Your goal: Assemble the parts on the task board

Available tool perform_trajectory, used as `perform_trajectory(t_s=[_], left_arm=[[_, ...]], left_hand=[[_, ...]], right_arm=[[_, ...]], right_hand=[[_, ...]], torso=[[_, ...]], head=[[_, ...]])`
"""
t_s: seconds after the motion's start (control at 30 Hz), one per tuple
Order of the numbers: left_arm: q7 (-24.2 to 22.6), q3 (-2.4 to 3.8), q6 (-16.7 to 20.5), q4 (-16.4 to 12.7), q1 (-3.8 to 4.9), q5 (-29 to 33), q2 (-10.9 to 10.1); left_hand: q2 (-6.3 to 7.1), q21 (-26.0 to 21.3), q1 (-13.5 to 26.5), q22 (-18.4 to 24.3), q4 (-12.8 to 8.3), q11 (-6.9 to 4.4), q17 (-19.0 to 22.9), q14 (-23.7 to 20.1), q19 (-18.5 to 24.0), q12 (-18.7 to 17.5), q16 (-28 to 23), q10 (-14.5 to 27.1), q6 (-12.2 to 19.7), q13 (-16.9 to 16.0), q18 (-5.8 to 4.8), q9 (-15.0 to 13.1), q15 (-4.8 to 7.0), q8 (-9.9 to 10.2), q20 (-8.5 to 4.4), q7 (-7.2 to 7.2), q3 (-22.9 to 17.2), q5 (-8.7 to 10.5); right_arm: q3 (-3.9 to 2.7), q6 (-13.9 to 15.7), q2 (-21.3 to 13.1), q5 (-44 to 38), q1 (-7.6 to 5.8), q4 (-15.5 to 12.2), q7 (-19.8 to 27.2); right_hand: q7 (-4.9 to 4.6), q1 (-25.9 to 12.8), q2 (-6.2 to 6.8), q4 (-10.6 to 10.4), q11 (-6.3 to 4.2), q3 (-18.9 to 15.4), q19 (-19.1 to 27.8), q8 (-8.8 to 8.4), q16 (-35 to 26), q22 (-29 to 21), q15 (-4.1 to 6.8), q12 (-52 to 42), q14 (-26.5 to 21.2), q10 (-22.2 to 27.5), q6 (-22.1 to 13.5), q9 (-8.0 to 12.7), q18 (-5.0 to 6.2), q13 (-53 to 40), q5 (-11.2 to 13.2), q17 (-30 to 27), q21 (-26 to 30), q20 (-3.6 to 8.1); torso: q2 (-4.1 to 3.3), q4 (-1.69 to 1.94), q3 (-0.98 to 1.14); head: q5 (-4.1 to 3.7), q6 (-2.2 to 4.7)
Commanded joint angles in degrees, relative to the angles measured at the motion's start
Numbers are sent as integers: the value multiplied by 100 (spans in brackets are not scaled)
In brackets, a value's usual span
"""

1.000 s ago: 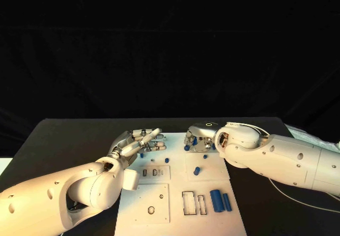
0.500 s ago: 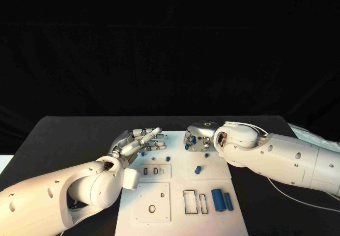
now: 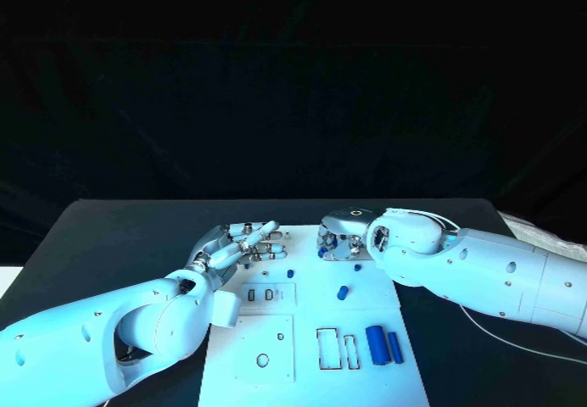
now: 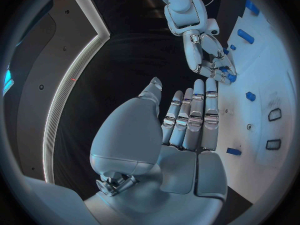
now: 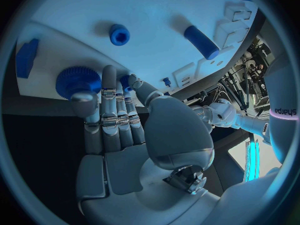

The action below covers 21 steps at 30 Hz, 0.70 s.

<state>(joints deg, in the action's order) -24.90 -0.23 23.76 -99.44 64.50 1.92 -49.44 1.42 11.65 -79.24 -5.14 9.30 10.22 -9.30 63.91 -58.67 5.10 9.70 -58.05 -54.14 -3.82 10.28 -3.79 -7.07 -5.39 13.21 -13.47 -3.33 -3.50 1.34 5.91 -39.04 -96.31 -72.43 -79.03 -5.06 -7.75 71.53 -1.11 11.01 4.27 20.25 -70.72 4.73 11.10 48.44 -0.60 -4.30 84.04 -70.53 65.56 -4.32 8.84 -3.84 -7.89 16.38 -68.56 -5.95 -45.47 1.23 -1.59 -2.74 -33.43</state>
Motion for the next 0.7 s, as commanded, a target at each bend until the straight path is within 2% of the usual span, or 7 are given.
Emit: perform_trajectory(t_s=[0.03, 0.2, 0.3, 0.37, 0.43, 0.7], left_arm=[[-12, 6, -116, -7, 7, 12, 3], [-16, 6, -112, 5, 7, 12, -5], [-21, 6, -109, 16, 7, 12, -14], [-27, 6, -111, 26, 7, 12, -22], [-35, 6, -116, 37, 7, 12, -31], [-69, 6, -126, 73, 7, 12, -67]], left_hand=[[-41, -31, -5, 5, -35, 30, -5, 11, -28, -33, -20, -2, 7, 5, 8, 7, -17, 20, 3, -44, -8, 16], [-46, -34, -10, 7, -42, 30, -8, 13, -31, -36, -22, -2, 7, 5, 8, 7, -17, 22, 3, -44, -9, 16], [-46, -34, -10, 7, -42, 30, -8, 13, -31, -36, -22, -2, 7, 5, 8, 7, -17, 22, 3, -44, -9, 16], [-54, -39, -17, 10, -52, 31, -11, 15, -35, -40, -27, -2, 8, 5, 8, 7, -18, 25, 3, -45, -10, 16], [-54, -39, -17, 10, -52, 31, -11, 15, -35, -40, -27, -2, 8, 5, 8, 7, -18, 25, 3, -45, -10, 16], [-61, -46, -27, 14, -66, 31, -15, 15, -38, -45, -33, -2, 9, 4, 8, 6, -18, 28, 4, -45, -10, 16]], right_arm=[[14, 153, 6, -149, 16, 2, -92], [8, 1061, -32, -19, 17, -87, -98], [-5, 1364, -40, 40, 17, -121, -134], [-14, 1515, -26, 71, 17, -122, -177], [-20, 1618, 12, 95, 16, -95, -229], [-29, 1825, 308, 147, 15, 210, -322]], right_hand=[[3, 44, -122, -21, 0, 77, -37, 24, -24, 69, 51, 6, -3, -48, 59, -36, -123, 0, 35, 16, -53, -3], [-7, 58, -112, -58, 4, 141, -104, 3, -38, 267, 48, 29, -5, -53, 54, -38, -156, 5, 55, 39, -180, -5], [-9, 62, -108, -63, 4, 153, -103, 1, -41, 275, 47, 31, -6, -55, 56, -39, -157, 5, 55, 43, -189, -5], [-11, 61, -101, -68, 6, 160, -104, -1, -43, 285, 46, 34, -6, -55, 56, -39, -158, 5, 57, 46, -197, -6], [-13, 56, -92, -79, 8, 168, -102, -5, -45, 291, 44, 38, -6, -54, 56, -40, -159, 6, 62, 50, -205, -7], [-22, 49, -53, -137, 17, 237, -84, -29, -50, 328, 41, 59, 13, -35, 48, -42, -161, 11, 73, 82, -249, -14]], torso=[[-13, 2, -2], [-20, 7, 3], [-22, 10, -2], [-22, 14, -8], [-30, 20, -4], [-41, 31, -13]], head=[[3, 15], [0, 45], [4, 59], [2, 70], [8, 82], [15, 85]])
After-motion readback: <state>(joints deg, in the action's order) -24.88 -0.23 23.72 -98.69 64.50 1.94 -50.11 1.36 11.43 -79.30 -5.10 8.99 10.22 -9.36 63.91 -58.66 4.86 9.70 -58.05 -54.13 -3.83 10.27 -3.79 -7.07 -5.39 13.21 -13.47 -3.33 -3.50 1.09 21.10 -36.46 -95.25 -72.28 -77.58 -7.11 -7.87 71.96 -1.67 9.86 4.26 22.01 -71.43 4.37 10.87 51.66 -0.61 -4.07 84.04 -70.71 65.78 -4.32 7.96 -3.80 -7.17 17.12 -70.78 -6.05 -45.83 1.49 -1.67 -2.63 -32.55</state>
